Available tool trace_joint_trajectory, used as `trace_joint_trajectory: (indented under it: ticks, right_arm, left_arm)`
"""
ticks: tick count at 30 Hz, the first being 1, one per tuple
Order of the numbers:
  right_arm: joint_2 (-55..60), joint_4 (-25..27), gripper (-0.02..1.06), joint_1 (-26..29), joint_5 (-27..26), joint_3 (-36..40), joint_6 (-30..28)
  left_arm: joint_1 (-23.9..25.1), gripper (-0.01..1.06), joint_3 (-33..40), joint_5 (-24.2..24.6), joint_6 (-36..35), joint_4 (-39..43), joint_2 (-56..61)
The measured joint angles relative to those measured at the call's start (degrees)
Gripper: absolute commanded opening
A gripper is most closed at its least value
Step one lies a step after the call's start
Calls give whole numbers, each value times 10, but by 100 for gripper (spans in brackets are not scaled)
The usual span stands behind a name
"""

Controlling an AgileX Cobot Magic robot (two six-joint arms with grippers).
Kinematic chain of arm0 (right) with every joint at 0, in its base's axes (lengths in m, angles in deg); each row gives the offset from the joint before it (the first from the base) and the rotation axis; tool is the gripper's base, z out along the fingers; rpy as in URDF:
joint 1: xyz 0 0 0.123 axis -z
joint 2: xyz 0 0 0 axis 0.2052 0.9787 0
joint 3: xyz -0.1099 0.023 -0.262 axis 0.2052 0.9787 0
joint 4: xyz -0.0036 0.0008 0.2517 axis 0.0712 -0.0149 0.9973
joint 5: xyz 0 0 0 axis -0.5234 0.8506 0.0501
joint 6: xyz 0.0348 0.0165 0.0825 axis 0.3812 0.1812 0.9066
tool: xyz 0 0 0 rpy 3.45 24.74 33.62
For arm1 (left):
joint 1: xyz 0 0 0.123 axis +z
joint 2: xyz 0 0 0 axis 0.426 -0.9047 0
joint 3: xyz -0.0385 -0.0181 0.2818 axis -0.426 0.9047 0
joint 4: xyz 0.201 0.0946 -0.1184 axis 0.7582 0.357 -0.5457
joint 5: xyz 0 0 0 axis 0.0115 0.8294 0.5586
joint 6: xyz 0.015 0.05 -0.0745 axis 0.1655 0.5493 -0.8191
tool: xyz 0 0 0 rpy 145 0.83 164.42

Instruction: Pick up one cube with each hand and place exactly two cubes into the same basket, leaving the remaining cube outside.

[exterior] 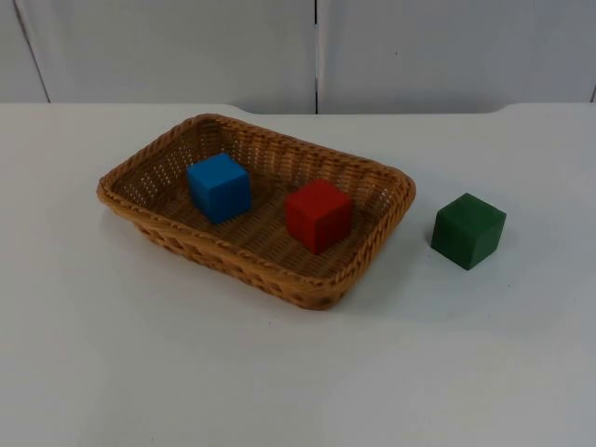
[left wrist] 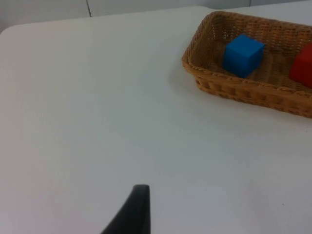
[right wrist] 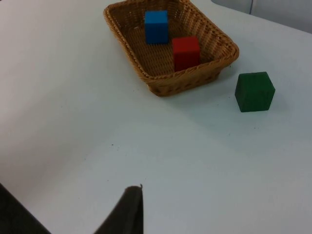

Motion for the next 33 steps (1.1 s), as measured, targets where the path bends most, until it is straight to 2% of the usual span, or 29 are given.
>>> trace_joint_trajectory:
  ticks: [26,29,33]
  right_arm:
    - [0,0,105,0,0,0,0]
    - [0,0,105,13,0,1,0]
    - [0,0,105,61,0,1,0]
  left_arm:
    - [0,105,0,0,0,0,0]
    - [0,105,0,0,0,0,0]
    - [0,105,0,0,0,0,0]
